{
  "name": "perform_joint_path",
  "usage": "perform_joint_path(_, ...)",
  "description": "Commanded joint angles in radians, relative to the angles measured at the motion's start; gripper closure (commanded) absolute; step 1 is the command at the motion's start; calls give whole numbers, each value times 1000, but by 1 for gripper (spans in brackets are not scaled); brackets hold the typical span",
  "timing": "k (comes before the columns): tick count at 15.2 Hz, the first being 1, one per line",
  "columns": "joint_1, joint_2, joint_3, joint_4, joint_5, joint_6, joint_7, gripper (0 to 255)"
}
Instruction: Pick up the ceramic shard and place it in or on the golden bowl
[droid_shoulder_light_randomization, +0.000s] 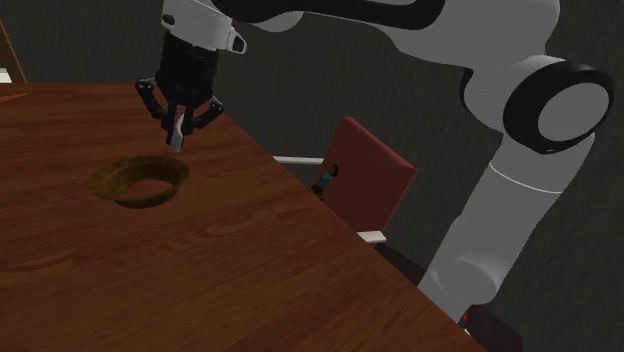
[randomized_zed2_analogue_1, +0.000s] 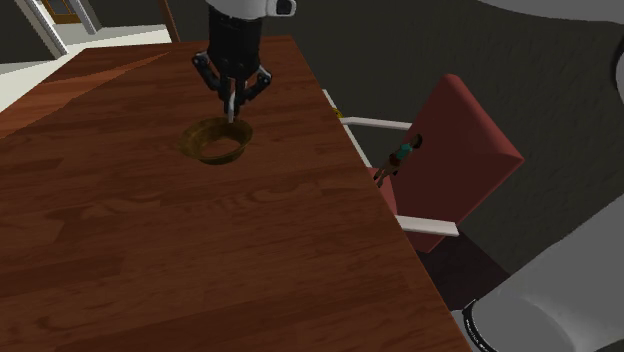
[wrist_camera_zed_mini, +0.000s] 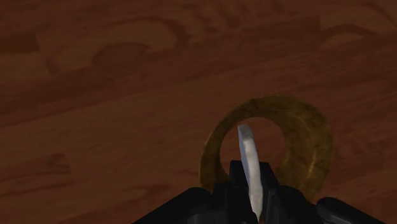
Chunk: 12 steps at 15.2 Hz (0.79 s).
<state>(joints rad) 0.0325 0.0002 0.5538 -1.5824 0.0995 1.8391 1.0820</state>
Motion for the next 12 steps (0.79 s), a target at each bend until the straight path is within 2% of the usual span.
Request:
perform_joint_path(1, 22, 99, 21, 93, -66, -5, 45, 255)
perform_joint_path(6, 136, 365, 27, 420, -230, -98, 126, 255)
perform_joint_path(12, 110, 328, 24, 286, -207, 2, 116, 255)
